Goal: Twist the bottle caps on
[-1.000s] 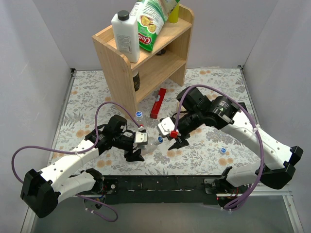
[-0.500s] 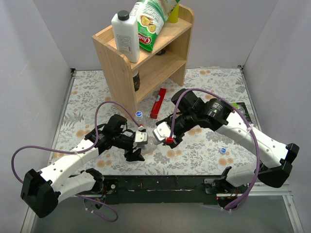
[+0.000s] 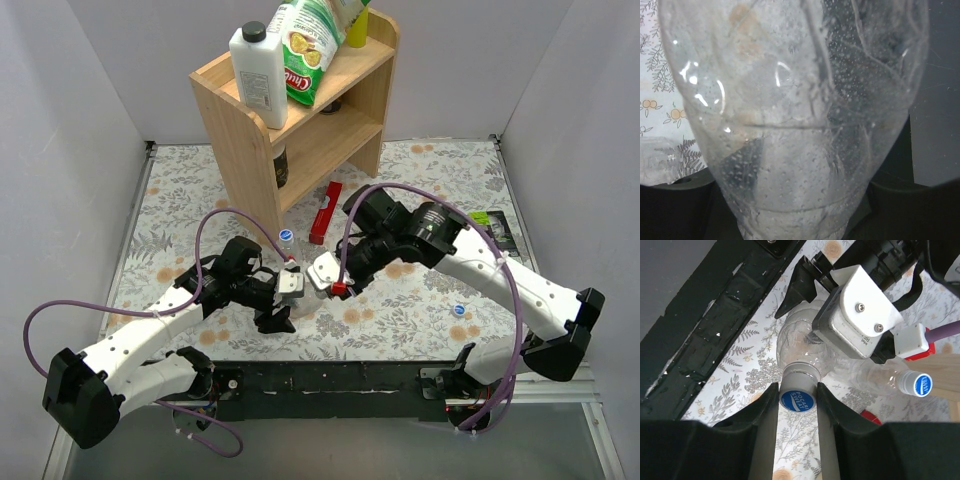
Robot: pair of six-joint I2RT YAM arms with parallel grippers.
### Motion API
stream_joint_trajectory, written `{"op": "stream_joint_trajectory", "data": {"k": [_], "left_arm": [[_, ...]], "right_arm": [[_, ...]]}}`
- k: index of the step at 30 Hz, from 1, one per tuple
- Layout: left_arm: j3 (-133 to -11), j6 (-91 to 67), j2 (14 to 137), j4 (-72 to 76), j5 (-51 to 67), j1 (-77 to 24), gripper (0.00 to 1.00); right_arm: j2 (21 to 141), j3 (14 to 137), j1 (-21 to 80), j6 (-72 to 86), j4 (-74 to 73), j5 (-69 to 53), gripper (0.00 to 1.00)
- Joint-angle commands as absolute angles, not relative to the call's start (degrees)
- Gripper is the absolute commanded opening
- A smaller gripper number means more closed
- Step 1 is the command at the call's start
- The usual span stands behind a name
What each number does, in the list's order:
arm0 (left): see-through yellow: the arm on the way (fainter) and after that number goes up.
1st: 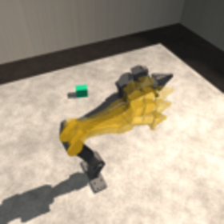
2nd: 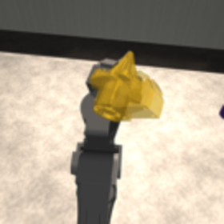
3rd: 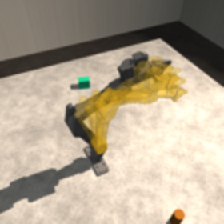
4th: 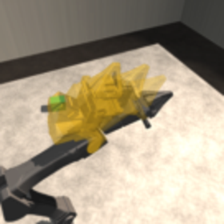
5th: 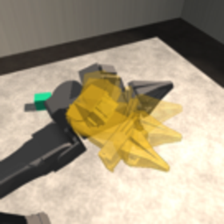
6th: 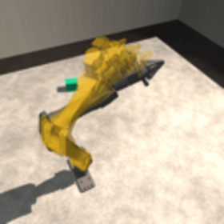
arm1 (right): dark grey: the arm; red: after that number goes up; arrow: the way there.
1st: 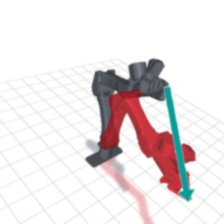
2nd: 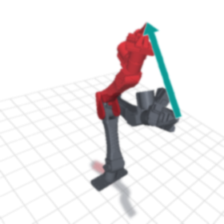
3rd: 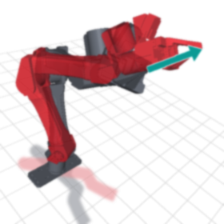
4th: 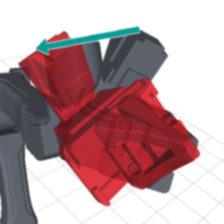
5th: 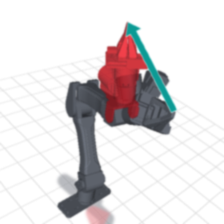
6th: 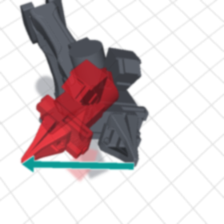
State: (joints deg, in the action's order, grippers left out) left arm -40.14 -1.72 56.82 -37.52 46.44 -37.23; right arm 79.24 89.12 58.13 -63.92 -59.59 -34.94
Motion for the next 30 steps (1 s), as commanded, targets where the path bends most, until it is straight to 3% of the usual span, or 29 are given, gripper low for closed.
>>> {"op": "stream_joint_trajectory", "data": {"k": [1,7,11,13,19,22,26,30], "left_arm": [[-41.8,-3.2,55.9,-33.3,47.5,-37.3,0.00],[-41.7,-5.6,55.5,-31.3,44.7,-37.3,0.00],[-41.1,-7.8,55.5,-30.3,42.8,-37.3,0.00],[-40.5,-8.4,55.4,-30.5,42.6,-36.7,0.00],[-38.7,-4.3,52.3,-33.9,43.1,-36.4,0.00],[-39.4,-0.3,51.6,-38.3,44.5,-36.3,0.00],[-41.9,5.5,53.8,-44.3,46.1,-36.3,0.00],[-44.0,7.0,56.0,-46.3,47.5,-36.3,0.00]], "right_arm": [[83.2,91.4,57.6,-54.1,-59.7,-34.5,0.13],[91.0,96.7,49.6,-26.8,-57.8,-39.6,0.01],[91.4,95.9,47.6,-17.7,-55.1,-40.6,0.01],[91.3,97.6,47.2,-16.4,-55.2,-38.5,0.10],[85.7,97.8,41.7,-25.9,-51.5,-48.0,0.70],[79.6,94.1,42.4,-39.7,-51.4,-48.4,0.78],[77.6,93.3,47.2,-56.4,-59.2,-44.0,0.79],[75.9,90.0,52.9,-63.4,-58.4,-39.5,0.79]]}}
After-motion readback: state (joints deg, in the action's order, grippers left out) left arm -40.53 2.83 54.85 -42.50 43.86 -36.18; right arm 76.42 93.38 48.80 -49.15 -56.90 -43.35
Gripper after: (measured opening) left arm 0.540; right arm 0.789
